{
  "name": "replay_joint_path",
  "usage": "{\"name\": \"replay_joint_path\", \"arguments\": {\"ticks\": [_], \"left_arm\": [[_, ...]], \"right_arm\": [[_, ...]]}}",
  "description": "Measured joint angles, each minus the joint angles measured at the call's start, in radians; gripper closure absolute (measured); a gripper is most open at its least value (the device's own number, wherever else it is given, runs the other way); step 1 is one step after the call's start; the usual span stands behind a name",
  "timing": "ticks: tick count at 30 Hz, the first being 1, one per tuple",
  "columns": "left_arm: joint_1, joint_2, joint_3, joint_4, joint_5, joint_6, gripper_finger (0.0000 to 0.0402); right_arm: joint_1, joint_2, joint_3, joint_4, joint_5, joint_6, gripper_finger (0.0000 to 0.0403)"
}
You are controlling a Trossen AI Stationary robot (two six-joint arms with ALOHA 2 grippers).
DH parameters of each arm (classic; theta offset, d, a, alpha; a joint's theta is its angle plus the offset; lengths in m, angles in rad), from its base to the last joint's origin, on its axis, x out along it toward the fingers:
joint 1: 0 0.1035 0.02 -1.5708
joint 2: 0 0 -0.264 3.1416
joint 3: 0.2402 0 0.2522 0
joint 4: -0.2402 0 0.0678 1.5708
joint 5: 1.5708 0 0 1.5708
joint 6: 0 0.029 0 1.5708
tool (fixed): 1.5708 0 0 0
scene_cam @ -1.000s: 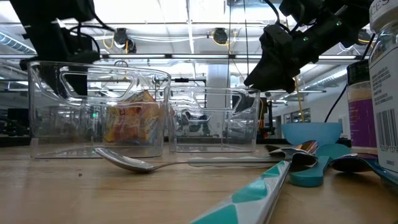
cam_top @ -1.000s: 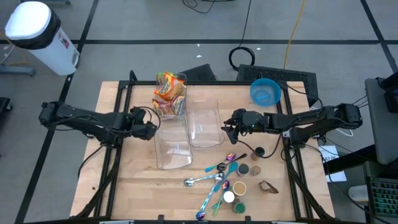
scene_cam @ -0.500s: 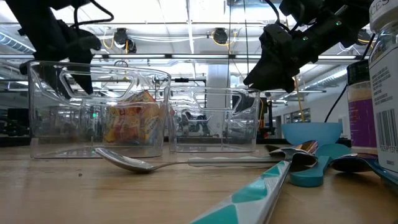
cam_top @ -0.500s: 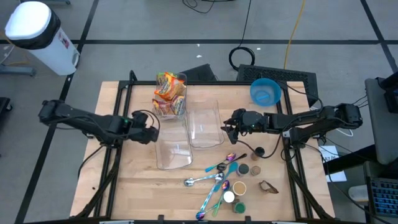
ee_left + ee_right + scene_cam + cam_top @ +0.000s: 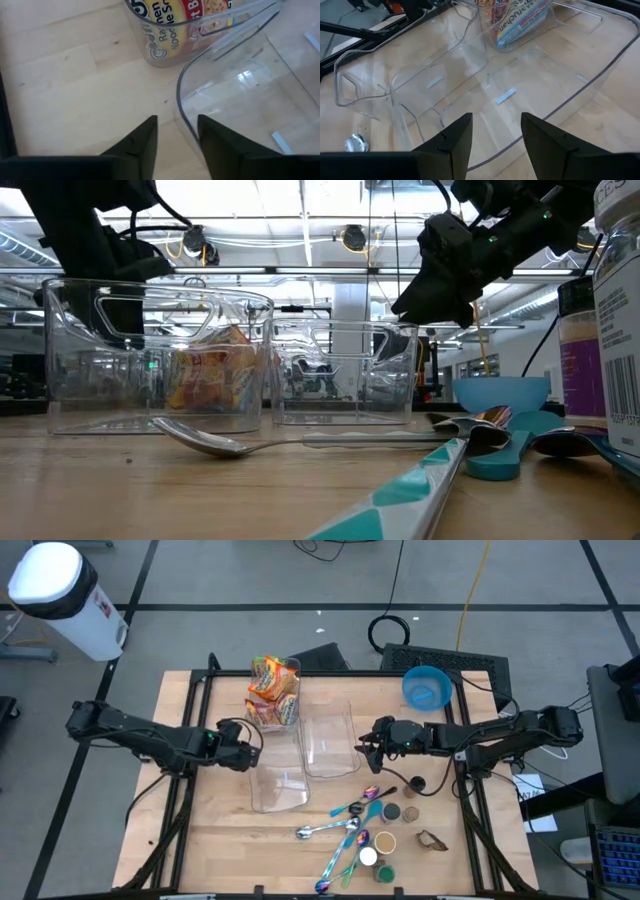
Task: Pick & Place Food Item
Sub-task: Adjust the transparent bins
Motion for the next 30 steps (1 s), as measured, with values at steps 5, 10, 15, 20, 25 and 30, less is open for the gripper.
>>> {"name": "replay_joint_path", "arguments": {"ticks": [5,10,15,20,25,30], "left_arm": [[0.029,0.001,0.0,0.001,-0.002,0.0,0.0324],[0.055,0.001,0.0,0.001,-0.03,0.006,0.037],[0.078,0.001,0.0,0.016,-0.045,0.031,0.0394],[0.1,0.001,-0.001,0.07,-0.044,0.08,0.0364],[0.123,0.001,-0.001,0.065,-0.042,0.061,0.0348],[0.14,0.001,-0.001,0.064,-0.044,0.039,0.0391]], "right_arm": [[0.0,0.0,0.0,0.001,0.0,0.0,0.0243],[0.0,0.0,0.0,0.002,0.0,0.0,0.0243],[0.0,0.0,0.0,0.002,0.0,0.0,0.0243],[0.0,0.0,0.0,0.002,0.0,0.001,0.0243],[0.0,0.0,0.0,0.002,0.0,0.001,0.0243],[0.0,0.0,0.0,0.001,0.0,0.001,0.0243]]}}
